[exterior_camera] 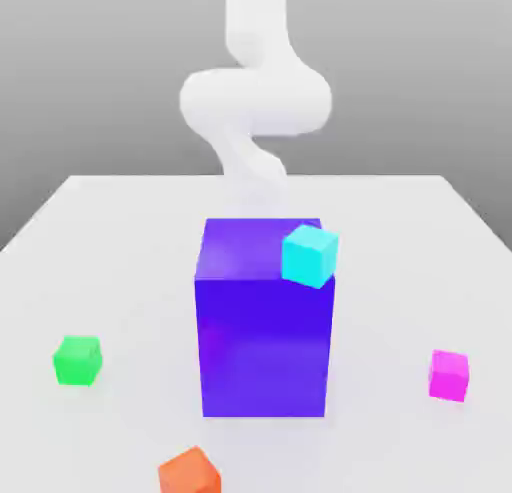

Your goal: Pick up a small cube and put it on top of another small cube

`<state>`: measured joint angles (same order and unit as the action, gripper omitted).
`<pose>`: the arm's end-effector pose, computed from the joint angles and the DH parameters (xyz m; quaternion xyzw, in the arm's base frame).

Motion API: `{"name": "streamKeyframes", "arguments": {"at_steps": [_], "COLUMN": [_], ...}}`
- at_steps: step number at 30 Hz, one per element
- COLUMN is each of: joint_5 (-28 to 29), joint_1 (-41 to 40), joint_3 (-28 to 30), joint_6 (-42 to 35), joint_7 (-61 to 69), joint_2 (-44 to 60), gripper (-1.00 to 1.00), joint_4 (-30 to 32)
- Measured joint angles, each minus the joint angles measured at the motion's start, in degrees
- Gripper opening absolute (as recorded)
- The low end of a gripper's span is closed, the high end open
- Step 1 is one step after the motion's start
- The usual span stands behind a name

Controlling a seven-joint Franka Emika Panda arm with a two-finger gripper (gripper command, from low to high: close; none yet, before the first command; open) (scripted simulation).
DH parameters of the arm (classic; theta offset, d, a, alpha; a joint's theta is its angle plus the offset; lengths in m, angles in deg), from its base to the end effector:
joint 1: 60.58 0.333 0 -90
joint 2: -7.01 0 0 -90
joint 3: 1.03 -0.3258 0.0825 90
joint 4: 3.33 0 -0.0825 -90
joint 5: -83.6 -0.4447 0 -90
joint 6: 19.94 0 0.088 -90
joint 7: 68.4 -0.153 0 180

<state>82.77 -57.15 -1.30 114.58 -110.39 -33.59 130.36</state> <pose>0.4653 0.0312 0.6360 -0.8826 0.3095 -0.3240 0.1419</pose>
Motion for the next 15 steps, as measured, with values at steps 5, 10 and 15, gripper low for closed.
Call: {"name": "streamKeyframes", "arguments": {"at_steps": [5,10,15], "joint_5": [-1.6,-2.9,-2.8], "joint_1": [6.8,12.4,17.3], "joint_3": [-1.1,-3.4,-6.5], "joint_6": [5.6,11.0,16.4], "joint_7": [7.8,15.2,21.5], "joint_2": [10.7,21.1,31.5], "gripper": [0.00,0.00,0.00], "joint_4": [3.9,7.7,11.4]}}
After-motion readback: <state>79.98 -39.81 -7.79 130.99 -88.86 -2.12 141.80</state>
